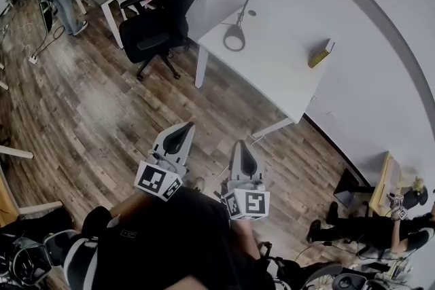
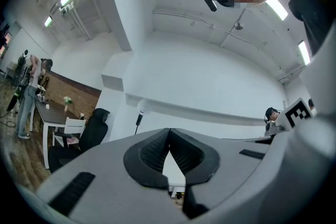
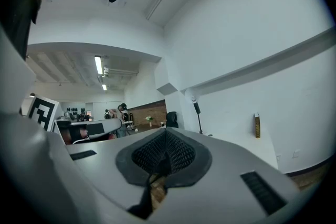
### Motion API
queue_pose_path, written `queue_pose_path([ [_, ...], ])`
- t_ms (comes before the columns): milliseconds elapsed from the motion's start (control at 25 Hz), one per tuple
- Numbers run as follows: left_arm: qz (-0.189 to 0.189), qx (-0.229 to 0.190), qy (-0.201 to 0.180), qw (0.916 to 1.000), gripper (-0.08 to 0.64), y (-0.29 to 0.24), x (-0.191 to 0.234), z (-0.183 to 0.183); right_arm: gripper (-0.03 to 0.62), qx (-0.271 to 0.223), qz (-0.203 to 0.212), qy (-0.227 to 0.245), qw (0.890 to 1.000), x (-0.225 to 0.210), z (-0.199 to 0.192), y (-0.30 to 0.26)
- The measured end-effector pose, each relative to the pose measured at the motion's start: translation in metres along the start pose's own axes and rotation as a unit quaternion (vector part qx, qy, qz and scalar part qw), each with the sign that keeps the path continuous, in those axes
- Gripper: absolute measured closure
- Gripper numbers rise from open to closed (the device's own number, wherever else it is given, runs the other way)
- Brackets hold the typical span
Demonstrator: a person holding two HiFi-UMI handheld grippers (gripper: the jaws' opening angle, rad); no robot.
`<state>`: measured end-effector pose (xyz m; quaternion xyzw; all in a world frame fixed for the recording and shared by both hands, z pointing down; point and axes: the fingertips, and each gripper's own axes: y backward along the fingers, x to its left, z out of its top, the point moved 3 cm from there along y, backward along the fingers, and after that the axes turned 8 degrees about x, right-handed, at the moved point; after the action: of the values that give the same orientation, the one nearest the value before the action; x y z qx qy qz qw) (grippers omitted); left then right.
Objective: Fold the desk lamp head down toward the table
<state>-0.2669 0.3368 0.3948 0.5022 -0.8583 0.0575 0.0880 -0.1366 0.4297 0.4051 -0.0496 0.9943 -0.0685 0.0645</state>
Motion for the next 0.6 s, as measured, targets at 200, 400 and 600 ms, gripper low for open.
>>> queue_pose_path([
  [200, 0.009, 0.001, -0.004, 0.9999, 0.534, -0.002, -0.011, -0.004, 0.58, 0.002, 0.011, -0.001, 1.0, -0.008, -0.002, 0.006],
  [400, 0.018, -0.002, -0.007, 0.9998, 0.534, -0.008, -0.027, -0.005, 0.58, 0.003, 0.018, 0.0, 1.0, -0.023, -0.001, 0.012],
  [600, 0.029, 0.0, -0.009, 0.9995, 0.534, -0.013, -0.045, -0.009, 0.58, 0.006, 0.029, -0.001, 1.0, -0.039, -0.005, 0.019],
])
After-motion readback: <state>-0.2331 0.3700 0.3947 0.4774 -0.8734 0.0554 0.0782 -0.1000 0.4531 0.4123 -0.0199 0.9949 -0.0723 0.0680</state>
